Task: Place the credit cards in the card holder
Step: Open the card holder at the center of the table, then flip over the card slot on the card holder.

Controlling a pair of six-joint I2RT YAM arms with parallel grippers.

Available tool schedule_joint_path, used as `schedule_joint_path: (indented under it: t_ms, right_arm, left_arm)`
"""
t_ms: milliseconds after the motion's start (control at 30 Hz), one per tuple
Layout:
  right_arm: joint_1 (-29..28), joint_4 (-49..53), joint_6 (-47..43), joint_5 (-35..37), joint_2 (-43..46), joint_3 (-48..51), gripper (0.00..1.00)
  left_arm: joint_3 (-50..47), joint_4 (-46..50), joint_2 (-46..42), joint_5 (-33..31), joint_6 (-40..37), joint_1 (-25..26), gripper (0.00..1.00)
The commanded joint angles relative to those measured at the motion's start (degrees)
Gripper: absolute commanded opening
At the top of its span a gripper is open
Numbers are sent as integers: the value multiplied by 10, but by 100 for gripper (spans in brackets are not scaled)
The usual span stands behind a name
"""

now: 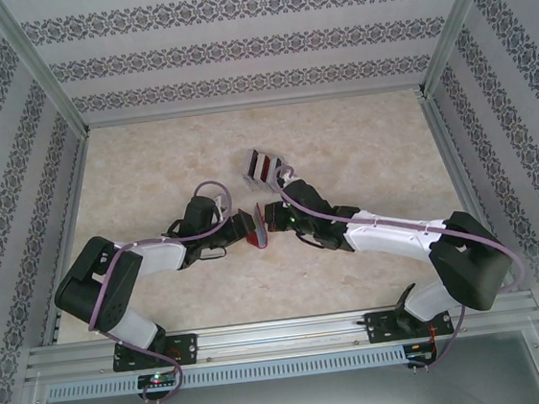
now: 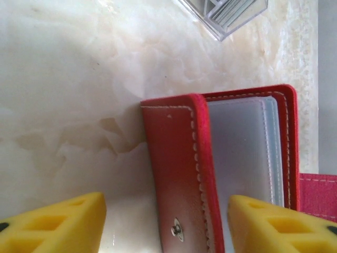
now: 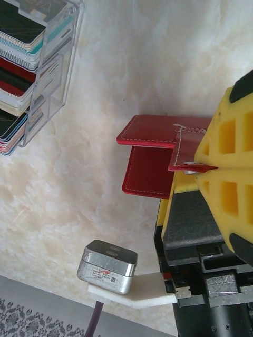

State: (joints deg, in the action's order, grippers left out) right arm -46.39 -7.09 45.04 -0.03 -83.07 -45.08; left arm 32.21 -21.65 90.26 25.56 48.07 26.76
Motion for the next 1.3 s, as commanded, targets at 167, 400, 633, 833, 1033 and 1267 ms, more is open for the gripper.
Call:
schedule_joint_path:
  t_ms: [167, 400, 633, 833, 1033, 1267]
  right_arm:
    - [9, 5, -8, 11, 8, 10, 0]
    - [14, 9, -16, -20, -16, 7, 20]
    - [36, 25, -11, -84, -62, -8, 25]
    - [53, 29, -7, -92, -59, 17, 27]
    - [77, 68, -13, -66, -13, 50, 36]
    - [87, 99, -32, -59, -11, 58, 48]
  left_arm:
    - [10, 52, -55, -49, -37, -2, 43]
    - [29, 87, -45, -48, -50, -2, 13]
    - [38, 83, -18, -30, -47, -2, 0]
    - [41, 101, -22, -46, -57, -2, 0]
    - [43, 114, -23, -64, -66, -2, 0]
    - [41, 109, -19, -62, -64, -2, 0]
